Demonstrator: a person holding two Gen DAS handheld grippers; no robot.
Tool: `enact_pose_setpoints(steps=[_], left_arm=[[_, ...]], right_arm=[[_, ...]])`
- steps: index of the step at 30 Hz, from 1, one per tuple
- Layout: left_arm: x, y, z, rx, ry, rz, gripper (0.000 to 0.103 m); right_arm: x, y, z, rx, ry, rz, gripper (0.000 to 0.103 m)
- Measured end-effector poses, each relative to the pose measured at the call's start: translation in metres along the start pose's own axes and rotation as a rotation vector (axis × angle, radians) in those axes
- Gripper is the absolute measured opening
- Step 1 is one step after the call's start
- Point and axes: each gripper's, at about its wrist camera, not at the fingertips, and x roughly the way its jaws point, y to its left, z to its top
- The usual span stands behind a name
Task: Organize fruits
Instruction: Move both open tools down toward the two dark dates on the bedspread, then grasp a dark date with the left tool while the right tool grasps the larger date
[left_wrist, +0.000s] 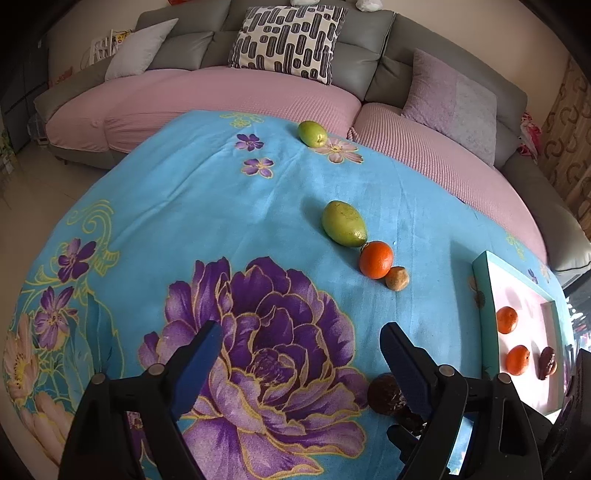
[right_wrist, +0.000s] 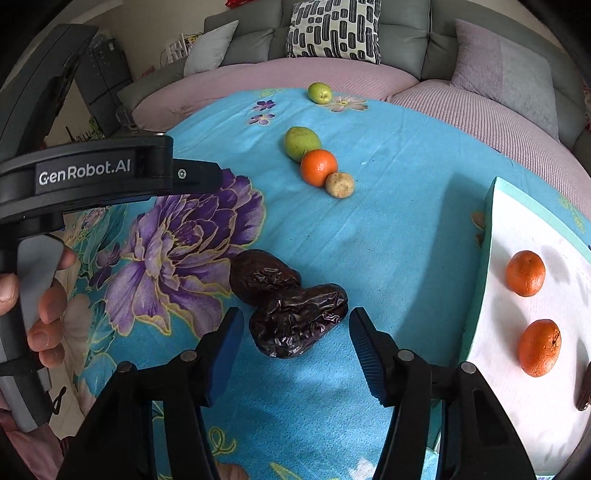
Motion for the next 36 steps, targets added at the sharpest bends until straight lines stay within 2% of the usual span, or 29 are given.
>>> enact_pose_setpoints(steps=[3,5,14,17,22,25,28,31,33,36], left_arm=[[0.0,-0.003,0.001,0.007,0.003,-0.003,0.089],[-0.001,-0.006,0.001,0.012,0.004,-0.01,0.089],[-0.01,-0.016,0.0,0.014,-0.001,-0.051,0.089],[-0.011,-0.019,0.0,0.018,0.008,-0.066,0.079],[-0.005,-0.034,-0.005,0.048,0.049,-0.117,0.078],[0.005,-0.047,-0.01,0.083,0.09,-0.115,0.077],[0.019,-0.054,-0.018,0.106,0.144,-0.104,0.068],[0.03,-0.058,-0.024,0.106,0.185,-0.118,0.065],[0.036,-0.059,-0.027,0.1,0.205,-0.136,0.054],[0.038,-0.062,-0.029,0.109,0.211,-0.133,0.053]], right_arm=[[0.004,0.002,-0.001,-0.006,0.013,-0.007,0.06],[0.003,0.002,-0.001,-0.005,0.012,-0.007,0.055],[-0.006,-0.003,0.0,0.013,-0.01,0.0,0.055],[-0.018,-0.01,0.001,0.034,-0.04,-0.017,0.055],[-0.04,-0.026,-0.001,0.086,-0.083,-0.063,0.055],[-0.049,-0.036,-0.001,0.116,-0.101,-0.085,0.055],[-0.054,-0.047,-0.004,0.153,-0.095,-0.119,0.055],[-0.06,-0.054,-0.005,0.182,-0.103,-0.14,0.055],[-0.065,-0.058,-0.006,0.196,-0.115,-0.151,0.055],[-0.073,-0.061,-0.008,0.208,-0.13,-0.158,0.055]])
